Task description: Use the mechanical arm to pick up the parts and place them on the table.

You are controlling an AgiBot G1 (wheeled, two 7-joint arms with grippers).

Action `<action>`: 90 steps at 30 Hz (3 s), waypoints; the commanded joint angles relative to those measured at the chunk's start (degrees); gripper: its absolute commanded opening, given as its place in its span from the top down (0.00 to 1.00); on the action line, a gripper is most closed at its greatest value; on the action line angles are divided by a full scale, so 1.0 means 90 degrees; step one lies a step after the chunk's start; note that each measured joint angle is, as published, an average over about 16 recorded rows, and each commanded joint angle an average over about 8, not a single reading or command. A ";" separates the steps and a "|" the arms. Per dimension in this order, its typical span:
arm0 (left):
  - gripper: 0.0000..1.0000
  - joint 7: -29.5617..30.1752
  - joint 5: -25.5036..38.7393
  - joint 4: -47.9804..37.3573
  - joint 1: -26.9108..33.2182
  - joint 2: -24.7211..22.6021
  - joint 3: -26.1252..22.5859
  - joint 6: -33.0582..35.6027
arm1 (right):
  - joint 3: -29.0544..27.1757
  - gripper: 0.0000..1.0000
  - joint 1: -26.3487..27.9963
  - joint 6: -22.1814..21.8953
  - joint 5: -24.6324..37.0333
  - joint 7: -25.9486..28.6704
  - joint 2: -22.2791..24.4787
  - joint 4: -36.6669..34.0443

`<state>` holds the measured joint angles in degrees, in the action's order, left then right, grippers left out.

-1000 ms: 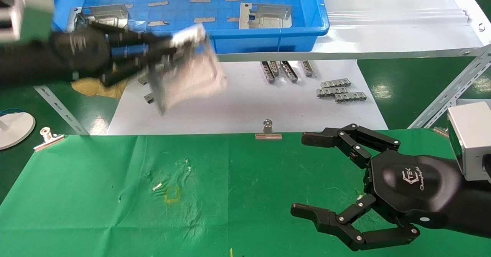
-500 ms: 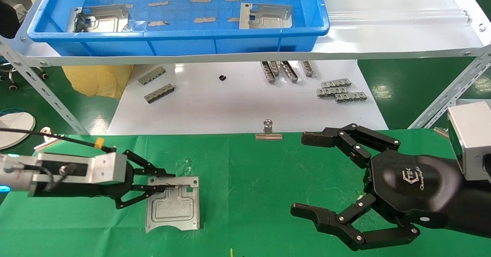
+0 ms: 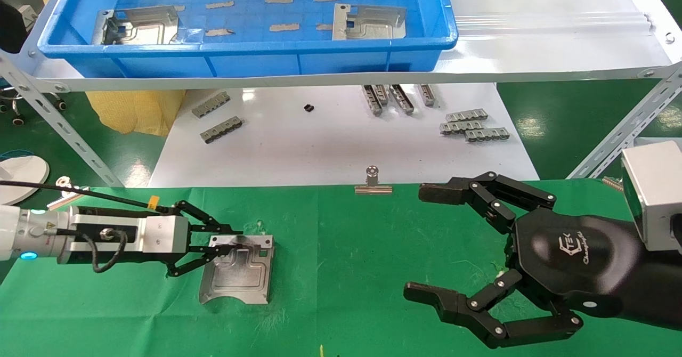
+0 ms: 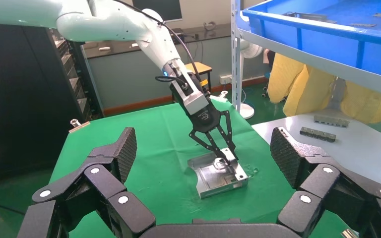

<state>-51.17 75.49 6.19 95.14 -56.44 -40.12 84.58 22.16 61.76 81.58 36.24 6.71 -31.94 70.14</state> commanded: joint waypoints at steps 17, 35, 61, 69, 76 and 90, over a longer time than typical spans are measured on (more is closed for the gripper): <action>0.00 0.1300 -0.0878 -0.1246 0.0012 0.0106 0.0615 0.0617 | 0.0000 0.00 -0.0001 -0.0001 0.0000 0.0000 0.0000 -0.0001; 0.00 0.1784 -0.1150 -0.0429 -0.0341 0.0319 0.0810 0.0565 | -0.0001 0.00 -0.0001 -0.0002 0.0000 0.0000 0.0001 -0.0002; 0.00 0.4218 -0.2385 0.3352 -0.1960 0.1303 0.1702 0.0354 | -0.0001 0.00 -0.0001 -0.0002 0.0000 0.0000 0.0001 -0.0002; 0.00 0.4969 -0.2767 0.4519 -0.2460 0.1607 0.1977 0.0289 | -0.0001 0.00 -0.0001 -0.0002 0.0000 0.0000 0.0001 -0.0002; 0.00 0.5621 -0.3098 0.5533 -0.2894 0.1871 0.2216 0.0233 | -0.0001 0.00 -0.0001 -0.0002 0.0000 0.0000 0.0001 -0.0002; 0.00 0.6829 -0.3718 0.7434 -0.3704 0.2363 0.2662 0.0130 | -0.0001 0.00 -0.0002 -0.0003 -0.0001 0.0000 0.0001 -0.0002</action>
<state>9.61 42.30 72.23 62.18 -35.40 -16.35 85.79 22.16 61.74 81.55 36.23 6.70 -31.92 70.11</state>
